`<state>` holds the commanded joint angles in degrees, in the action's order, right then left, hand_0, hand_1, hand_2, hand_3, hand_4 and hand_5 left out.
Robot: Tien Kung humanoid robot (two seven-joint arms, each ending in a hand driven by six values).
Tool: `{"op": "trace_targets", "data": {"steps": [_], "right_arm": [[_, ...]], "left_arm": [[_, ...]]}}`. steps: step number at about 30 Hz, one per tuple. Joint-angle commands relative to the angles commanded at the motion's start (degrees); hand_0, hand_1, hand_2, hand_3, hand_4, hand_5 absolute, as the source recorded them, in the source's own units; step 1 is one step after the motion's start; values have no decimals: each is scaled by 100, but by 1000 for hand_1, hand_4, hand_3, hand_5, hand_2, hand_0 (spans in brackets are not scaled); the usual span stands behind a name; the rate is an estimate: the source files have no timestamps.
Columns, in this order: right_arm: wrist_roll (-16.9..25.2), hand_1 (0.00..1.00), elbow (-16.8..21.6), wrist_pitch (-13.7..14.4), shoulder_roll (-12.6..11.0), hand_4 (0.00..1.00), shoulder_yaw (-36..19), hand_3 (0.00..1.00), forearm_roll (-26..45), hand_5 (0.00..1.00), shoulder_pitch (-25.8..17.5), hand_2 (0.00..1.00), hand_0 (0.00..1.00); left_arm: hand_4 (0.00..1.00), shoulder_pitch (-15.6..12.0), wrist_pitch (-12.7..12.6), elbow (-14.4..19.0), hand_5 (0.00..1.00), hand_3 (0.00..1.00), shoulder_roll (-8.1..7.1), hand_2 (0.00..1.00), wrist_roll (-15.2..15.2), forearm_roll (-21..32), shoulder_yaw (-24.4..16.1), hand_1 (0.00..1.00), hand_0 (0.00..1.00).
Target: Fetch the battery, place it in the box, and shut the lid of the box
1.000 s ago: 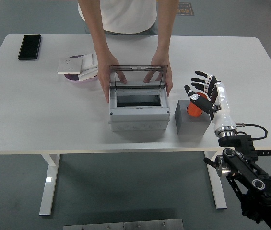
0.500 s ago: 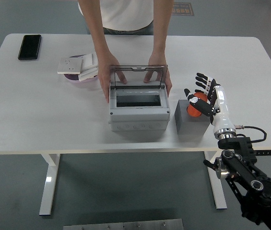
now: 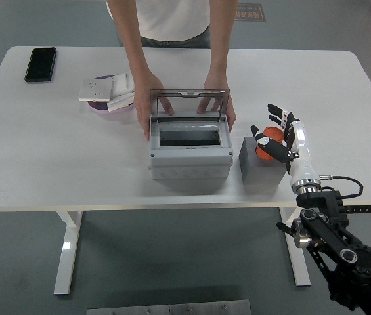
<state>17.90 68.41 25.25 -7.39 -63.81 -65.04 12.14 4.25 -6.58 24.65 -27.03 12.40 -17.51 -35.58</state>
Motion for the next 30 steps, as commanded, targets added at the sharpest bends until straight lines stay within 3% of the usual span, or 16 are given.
{"op": "trace_targets", "data": {"steps": [8, 9, 30], "right_arm": [[-13, 820, -104, 111, 22, 776, 56, 791, -98, 13, -8, 821, 710], [-15, 793, -115, 123, 29, 737, 64, 786, -113, 2, -6, 783, 696], [14, 779, -274, 251, 97, 701, 214, 783, -110, 2, 88, 775, 690]], "left_arm": [[421, 33, 10, 0, 2, 507, 3, 578, 26, -66, -31, 746, 638], [420, 36, 11, 1, 2, 507, 5, 578, 29, -72, -33, 746, 638], [419, 88, 27, 2, 2, 506, 11, 578, 69, -186, -84, 747, 637]]}}
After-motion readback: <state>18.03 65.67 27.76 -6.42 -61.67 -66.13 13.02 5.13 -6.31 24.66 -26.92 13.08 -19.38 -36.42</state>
